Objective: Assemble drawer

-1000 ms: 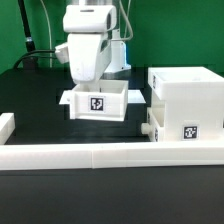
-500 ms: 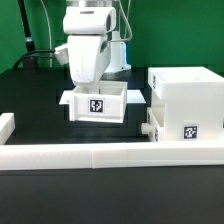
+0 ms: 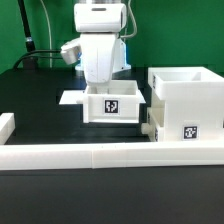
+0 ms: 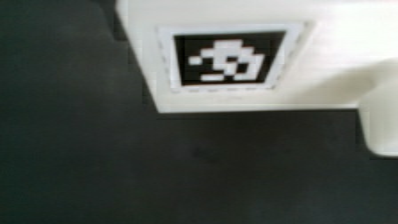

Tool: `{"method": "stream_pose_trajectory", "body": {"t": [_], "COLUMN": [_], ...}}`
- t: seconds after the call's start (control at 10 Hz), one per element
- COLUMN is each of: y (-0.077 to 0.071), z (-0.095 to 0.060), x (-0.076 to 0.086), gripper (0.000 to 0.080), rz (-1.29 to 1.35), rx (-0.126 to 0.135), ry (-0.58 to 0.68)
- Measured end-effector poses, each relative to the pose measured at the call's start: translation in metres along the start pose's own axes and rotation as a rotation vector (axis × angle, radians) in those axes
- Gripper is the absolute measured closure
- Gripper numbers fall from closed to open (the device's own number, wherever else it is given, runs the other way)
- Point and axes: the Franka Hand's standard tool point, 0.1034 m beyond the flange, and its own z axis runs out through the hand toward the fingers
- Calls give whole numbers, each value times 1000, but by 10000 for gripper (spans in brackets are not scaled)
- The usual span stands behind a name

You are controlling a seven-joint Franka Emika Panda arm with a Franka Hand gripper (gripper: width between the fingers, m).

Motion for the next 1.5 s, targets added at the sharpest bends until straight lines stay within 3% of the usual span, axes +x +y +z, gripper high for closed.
{"method": "stream_pose_trajectory", "body": {"t": [0.4, 0.9, 1.3, 1.5], "y": [-1, 1, -1, -2], "z": [3, 4, 6, 6], "x": [3, 31, 28, 34], "gripper": [755, 755, 755, 755], "rz": [-3, -32, -27, -37], "rx": [4, 2, 8, 9], "ry": [2, 11, 10, 13]}}
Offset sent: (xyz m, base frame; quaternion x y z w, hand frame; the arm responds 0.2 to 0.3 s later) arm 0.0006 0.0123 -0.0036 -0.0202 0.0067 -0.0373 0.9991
